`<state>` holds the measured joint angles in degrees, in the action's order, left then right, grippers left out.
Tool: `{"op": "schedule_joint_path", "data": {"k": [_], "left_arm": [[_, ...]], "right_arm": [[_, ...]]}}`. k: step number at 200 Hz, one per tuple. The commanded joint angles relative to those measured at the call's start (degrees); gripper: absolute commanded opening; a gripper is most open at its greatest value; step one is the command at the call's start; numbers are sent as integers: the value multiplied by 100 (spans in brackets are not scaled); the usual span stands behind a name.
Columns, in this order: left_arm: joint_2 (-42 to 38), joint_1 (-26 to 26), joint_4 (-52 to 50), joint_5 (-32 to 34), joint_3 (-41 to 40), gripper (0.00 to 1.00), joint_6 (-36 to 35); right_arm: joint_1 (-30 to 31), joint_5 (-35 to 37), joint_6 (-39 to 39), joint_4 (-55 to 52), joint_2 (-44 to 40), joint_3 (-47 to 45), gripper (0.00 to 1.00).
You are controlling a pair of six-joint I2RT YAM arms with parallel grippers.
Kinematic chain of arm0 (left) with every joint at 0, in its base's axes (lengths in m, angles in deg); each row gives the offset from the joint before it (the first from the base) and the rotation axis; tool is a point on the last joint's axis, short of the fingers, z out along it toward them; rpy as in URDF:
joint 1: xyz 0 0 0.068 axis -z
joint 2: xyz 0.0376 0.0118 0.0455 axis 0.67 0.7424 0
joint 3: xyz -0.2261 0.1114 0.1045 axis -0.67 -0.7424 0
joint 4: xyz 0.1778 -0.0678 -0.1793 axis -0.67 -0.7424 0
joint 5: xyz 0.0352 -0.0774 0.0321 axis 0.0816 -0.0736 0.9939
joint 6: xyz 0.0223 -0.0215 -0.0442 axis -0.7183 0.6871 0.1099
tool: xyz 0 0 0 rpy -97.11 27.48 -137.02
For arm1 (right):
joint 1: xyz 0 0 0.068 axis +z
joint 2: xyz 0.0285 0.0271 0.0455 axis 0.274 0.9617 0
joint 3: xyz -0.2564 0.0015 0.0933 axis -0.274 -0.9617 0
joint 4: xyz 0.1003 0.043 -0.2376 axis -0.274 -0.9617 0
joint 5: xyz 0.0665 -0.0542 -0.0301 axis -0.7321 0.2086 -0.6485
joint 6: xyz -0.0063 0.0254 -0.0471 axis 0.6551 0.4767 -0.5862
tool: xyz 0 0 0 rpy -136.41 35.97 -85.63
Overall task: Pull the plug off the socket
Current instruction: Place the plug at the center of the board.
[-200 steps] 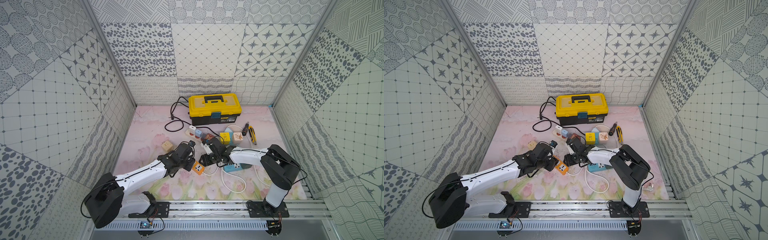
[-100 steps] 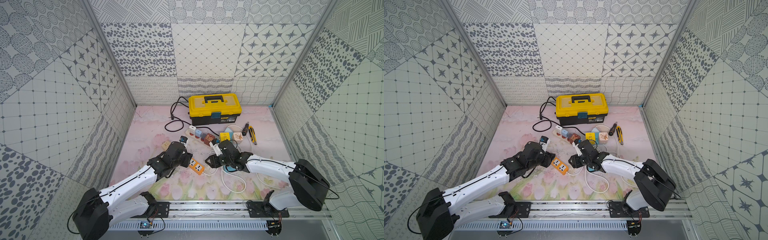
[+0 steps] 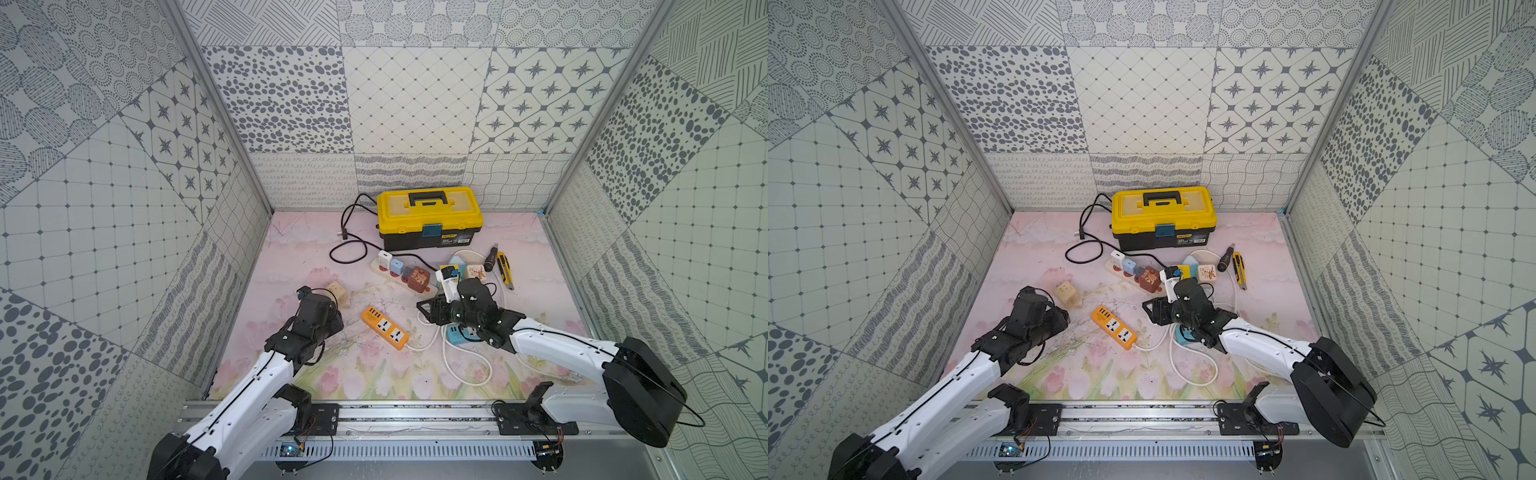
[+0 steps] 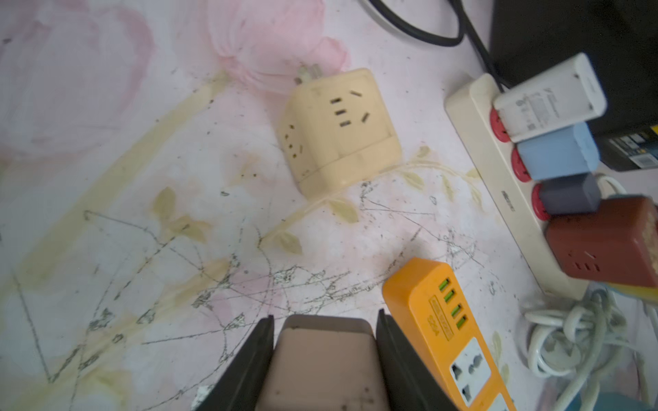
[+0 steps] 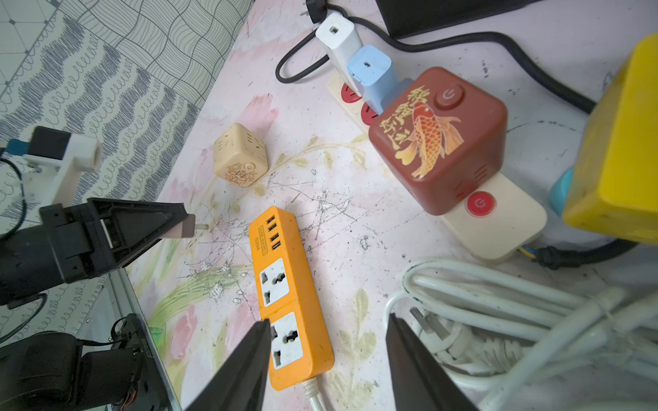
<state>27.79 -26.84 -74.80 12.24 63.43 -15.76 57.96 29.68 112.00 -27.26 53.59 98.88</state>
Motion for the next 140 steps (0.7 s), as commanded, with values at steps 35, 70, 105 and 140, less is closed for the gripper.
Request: {"op": "schedule_joint_path", "data": {"k": [35, 70, 105, 140], "left_arm": [[1223, -668, -581, 654, 649, 31, 1580], [1768, -920, -392, 670, 810, 49, 1751], [2303, -1176, -321, 578, 1139, 76, 1864], [2502, -1232, -954, 676, 1715, 100, 1818]], "right_arm": [[-34, 16, 87, 297, 14, -97, 57], [-51, -15, 66, 280, 76, -70, 57], [-55, -42, 77, 276, 113, -69, 57], [-79, 5, 35, 237, -36, -111, 57]]}}
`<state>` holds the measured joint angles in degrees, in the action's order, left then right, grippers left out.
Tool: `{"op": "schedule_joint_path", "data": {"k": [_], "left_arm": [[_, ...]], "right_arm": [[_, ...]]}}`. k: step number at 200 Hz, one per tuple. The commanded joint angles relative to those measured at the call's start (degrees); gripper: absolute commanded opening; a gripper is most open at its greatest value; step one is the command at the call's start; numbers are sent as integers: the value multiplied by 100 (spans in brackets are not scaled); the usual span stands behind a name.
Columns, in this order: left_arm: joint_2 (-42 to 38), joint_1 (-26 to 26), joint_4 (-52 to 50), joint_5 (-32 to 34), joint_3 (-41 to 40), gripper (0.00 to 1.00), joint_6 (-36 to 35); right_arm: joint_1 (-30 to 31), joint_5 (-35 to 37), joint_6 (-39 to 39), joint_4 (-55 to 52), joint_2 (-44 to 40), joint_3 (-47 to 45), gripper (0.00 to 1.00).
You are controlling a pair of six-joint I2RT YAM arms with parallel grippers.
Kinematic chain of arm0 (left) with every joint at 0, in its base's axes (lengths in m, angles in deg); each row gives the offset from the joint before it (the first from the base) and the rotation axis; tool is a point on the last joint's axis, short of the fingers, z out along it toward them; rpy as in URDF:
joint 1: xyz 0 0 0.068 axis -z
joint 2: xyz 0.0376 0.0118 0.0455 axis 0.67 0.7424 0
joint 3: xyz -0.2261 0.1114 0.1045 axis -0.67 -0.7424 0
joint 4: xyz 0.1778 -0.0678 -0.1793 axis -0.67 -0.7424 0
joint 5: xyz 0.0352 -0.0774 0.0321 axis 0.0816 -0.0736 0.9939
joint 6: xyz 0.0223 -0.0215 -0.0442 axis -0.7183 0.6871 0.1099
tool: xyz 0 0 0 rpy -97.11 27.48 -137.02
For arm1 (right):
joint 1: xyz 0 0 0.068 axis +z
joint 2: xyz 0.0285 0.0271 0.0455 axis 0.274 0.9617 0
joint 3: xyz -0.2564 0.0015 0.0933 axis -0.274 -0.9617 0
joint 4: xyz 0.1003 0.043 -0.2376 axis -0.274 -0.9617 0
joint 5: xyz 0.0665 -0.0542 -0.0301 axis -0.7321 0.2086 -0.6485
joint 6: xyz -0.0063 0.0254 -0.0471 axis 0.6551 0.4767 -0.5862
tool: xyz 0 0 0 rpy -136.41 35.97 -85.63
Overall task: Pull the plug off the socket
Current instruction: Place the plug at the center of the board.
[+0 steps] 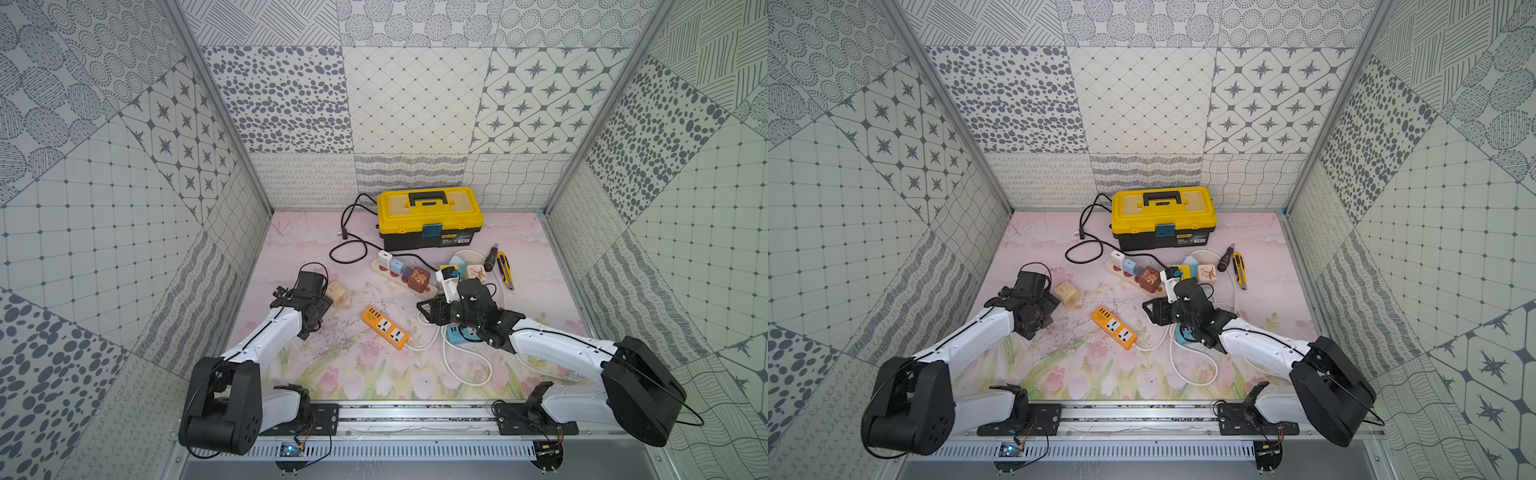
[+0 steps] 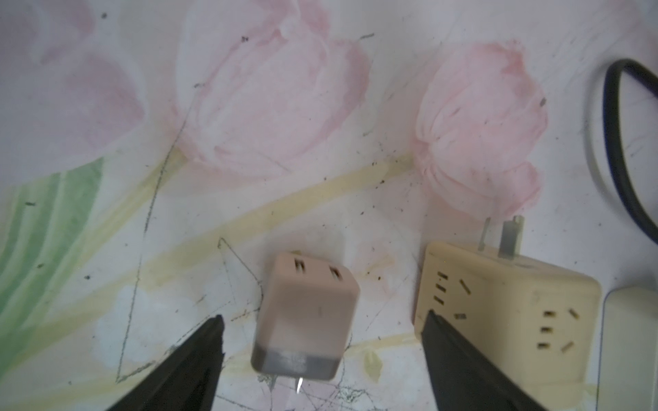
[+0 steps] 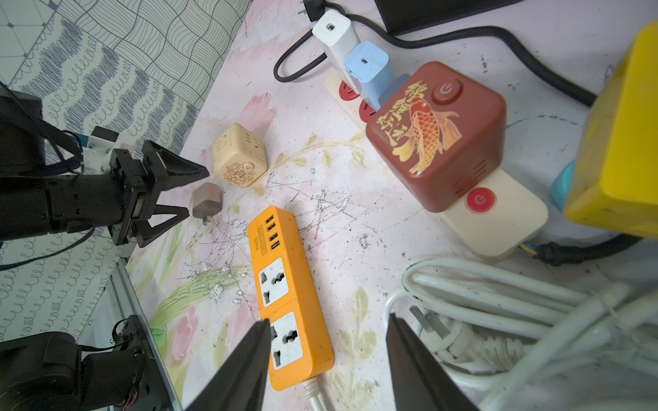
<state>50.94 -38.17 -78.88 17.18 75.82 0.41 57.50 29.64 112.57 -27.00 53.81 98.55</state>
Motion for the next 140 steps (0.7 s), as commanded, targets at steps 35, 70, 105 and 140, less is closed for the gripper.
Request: {"op": "schedule_joint_path", "data": {"k": [35, 70, 105, 140], "left_arm": [[-398, -97, 136, -650, 148, 100, -225], [-1478, -88, 2781, -2984, -1163, 99, -1022], [-1869, -12, 5094, -4493, -2062, 96, -371], [-1381, 930, 6233, -4596, -2194, 94, -57]], "right_arm": [[-77, -35, 12, 635, -373, -358, 57], [-152, 27, 47, 1096, -890, -771, 58], [-339, 79, 75, 1264, -1323, -1068, 60], [-529, 29, 27, 1122, -1527, -1152, 60]]}}
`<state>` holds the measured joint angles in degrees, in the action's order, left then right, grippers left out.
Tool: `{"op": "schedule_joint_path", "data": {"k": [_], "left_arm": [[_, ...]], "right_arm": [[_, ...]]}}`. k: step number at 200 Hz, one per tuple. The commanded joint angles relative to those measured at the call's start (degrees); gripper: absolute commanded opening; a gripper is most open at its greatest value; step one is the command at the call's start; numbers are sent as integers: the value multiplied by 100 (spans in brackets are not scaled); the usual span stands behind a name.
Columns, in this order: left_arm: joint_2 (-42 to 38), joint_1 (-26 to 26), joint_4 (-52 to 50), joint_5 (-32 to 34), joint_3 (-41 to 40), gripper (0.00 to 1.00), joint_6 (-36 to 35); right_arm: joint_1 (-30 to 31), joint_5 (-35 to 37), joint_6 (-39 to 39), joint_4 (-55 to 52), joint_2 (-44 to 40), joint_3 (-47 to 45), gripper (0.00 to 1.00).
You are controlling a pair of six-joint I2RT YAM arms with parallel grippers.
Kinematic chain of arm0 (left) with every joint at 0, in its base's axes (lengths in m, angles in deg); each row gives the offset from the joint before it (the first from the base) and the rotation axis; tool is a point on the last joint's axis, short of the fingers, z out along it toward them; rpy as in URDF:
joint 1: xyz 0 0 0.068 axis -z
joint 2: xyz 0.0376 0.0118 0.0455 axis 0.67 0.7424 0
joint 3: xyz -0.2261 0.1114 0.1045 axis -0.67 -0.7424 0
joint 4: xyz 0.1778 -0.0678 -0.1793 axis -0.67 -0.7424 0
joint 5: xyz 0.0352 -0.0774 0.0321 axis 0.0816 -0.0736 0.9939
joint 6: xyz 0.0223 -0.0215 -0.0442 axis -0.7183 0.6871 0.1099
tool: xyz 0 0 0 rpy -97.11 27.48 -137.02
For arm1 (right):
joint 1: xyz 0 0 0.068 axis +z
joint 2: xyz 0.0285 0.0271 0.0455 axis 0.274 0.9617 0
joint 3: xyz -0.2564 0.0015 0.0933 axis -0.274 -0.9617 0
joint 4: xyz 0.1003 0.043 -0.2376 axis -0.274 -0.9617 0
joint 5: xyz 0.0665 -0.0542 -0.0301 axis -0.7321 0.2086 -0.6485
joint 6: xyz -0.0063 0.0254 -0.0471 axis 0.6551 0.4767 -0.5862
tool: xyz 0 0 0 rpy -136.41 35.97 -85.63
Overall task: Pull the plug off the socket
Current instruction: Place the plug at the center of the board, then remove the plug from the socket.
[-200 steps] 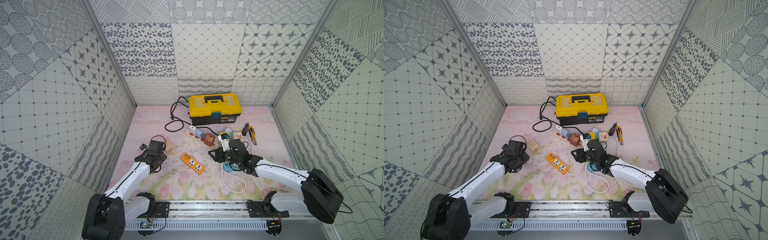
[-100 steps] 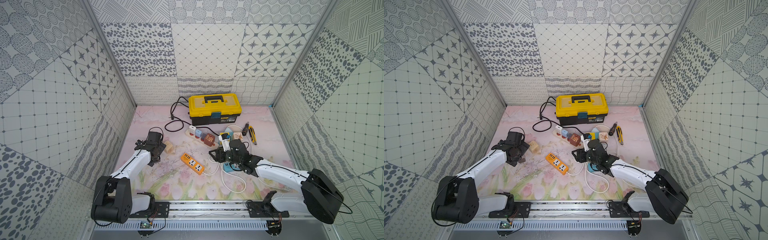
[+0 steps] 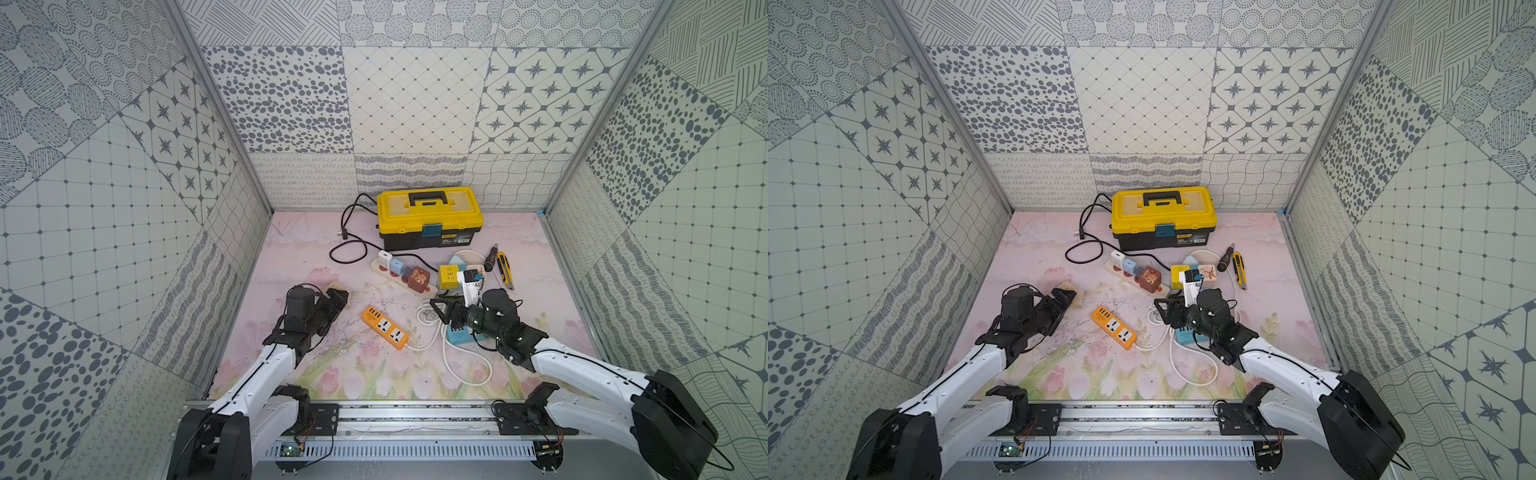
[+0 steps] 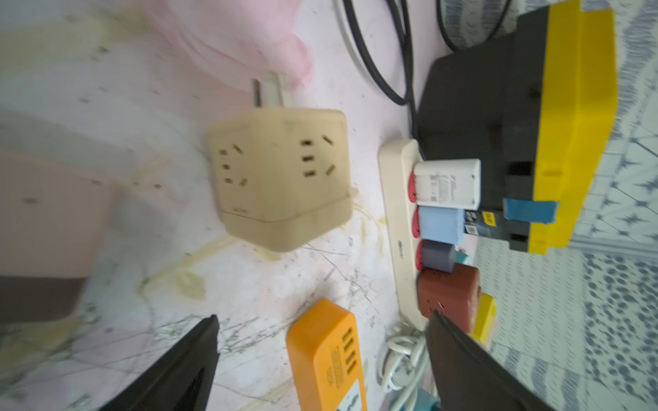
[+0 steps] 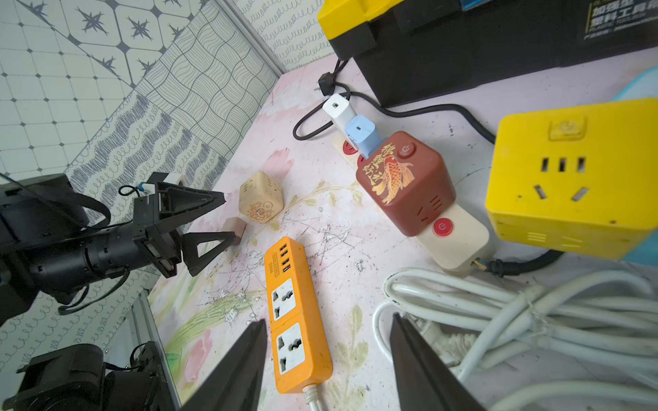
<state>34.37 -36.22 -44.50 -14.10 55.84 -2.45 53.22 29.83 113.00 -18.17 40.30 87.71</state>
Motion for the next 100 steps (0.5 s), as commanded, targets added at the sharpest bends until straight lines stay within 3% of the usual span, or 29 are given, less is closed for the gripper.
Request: {"op": "schedule_joint_path", "data": {"k": [1, 34, 64, 100], "left_arm": [[294, 787, 2813, -1454, -189, 94, 223], [1284, 1862, 3369, -1395, 141, 92, -15], [2225, 2328, 3800, -1771, 571, 87, -37], [2818, 2953, 3571, -1688, 1065, 85, -324]], "right_arm": [[-106, 11, -23, 236, -180, -73, 60], [-191, 60, -117, -89, -426, -43, 60], [-256, 269, -252, -654, -771, 6, 60], [-314, 649, -325, -1773, -1395, 104, 60]]}}
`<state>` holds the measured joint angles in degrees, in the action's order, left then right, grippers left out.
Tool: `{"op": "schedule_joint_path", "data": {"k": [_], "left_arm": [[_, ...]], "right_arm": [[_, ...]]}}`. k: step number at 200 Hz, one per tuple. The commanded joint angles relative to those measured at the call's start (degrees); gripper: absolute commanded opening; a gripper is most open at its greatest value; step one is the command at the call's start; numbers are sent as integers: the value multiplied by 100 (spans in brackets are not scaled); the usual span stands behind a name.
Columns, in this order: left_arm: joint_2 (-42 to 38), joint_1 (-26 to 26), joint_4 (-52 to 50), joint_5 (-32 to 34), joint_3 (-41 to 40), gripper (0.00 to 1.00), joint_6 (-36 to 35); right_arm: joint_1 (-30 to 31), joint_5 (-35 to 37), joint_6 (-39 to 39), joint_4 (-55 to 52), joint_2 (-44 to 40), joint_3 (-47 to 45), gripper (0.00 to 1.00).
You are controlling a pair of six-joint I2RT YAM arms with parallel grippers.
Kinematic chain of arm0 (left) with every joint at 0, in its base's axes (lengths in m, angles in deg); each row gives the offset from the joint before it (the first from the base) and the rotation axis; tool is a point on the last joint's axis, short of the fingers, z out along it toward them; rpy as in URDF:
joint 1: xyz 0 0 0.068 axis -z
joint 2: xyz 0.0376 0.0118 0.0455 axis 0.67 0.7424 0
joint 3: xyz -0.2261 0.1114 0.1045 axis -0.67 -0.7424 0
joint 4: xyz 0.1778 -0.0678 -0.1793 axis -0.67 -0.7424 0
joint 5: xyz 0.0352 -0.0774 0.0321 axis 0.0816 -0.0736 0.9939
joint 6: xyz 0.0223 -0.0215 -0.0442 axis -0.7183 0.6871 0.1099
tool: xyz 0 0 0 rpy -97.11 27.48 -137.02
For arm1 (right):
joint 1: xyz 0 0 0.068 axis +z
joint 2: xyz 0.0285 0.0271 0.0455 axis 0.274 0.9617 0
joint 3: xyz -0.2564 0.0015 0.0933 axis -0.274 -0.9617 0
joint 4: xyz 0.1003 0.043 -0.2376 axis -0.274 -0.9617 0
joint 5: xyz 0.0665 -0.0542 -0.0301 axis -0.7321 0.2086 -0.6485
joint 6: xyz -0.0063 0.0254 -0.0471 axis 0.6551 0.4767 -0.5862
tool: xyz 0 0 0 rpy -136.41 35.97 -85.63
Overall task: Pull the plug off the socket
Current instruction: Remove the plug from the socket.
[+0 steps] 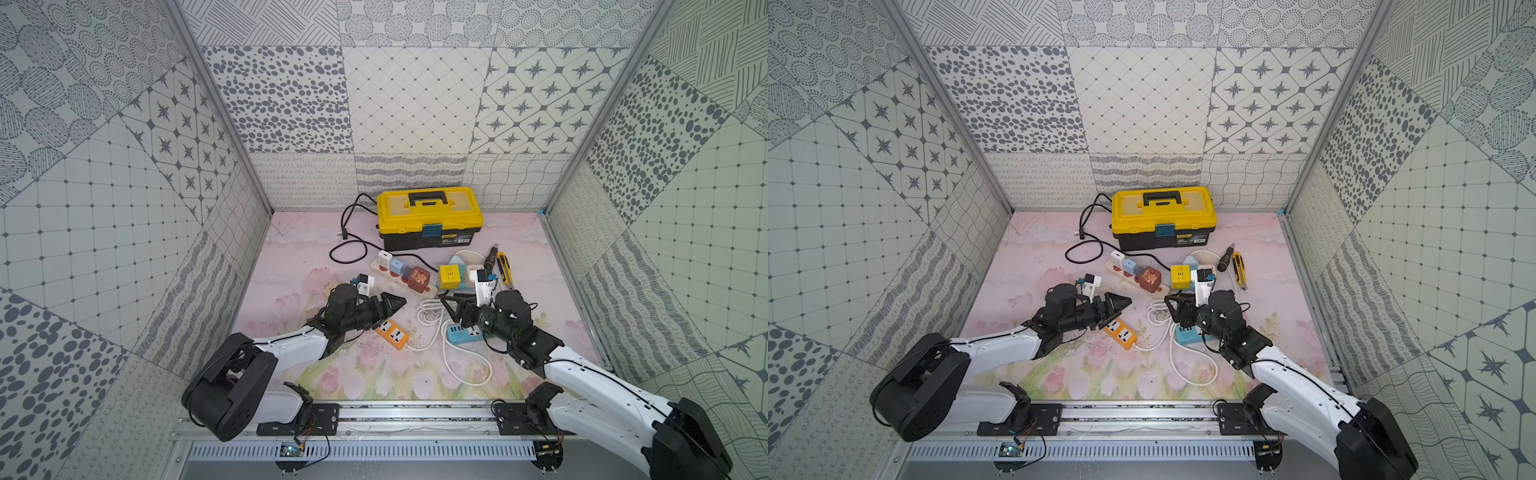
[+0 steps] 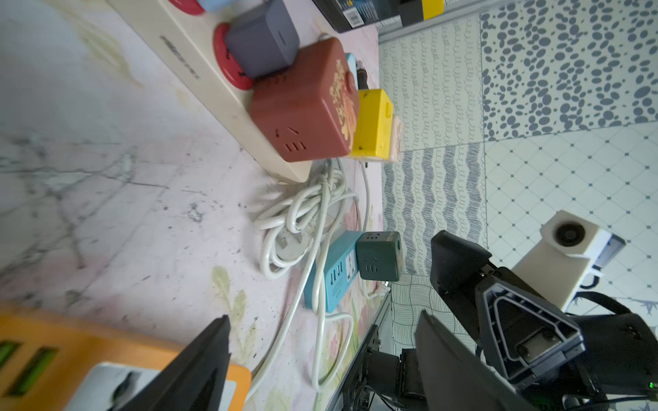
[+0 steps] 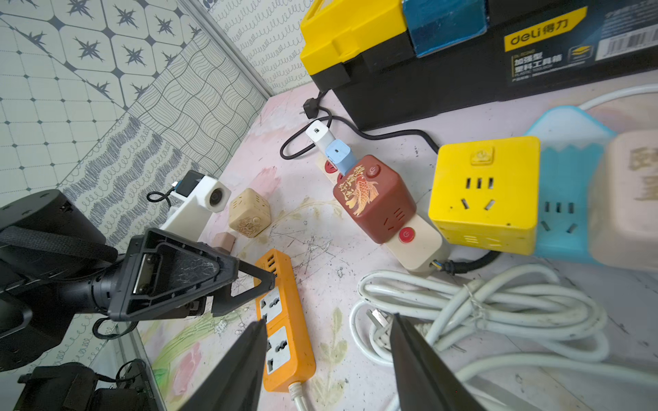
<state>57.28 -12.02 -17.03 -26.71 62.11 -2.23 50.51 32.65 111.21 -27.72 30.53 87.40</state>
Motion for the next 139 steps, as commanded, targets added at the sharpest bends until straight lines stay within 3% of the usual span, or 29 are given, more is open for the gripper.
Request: {"op": "schedule_joint_path", "data": {"k": [1, 36, 70, 107, 139], "left_arm": [[545, 553, 805, -426, 447, 85, -357], [1029, 1319, 137, -120, 1015, 84, -607], [1420, 2156, -1899, 875, 2047, 77, -1232], [1869, 2569, -3536, 1914, 3138, 69, -1962], [2370, 2585, -4179, 1759, 3881, 67, -2866]], "right_arm": [[-42, 383, -143, -857, -436, 136, 60], [-101, 1408, 343, -2775, -1171, 305, 62], [-111, 2057, 768, -4268, -1982, 427, 63], [-114, 2681, 998, -5013, -2238, 587, 65], [-144, 2602, 887, -4929, -1892, 627, 67]]}}
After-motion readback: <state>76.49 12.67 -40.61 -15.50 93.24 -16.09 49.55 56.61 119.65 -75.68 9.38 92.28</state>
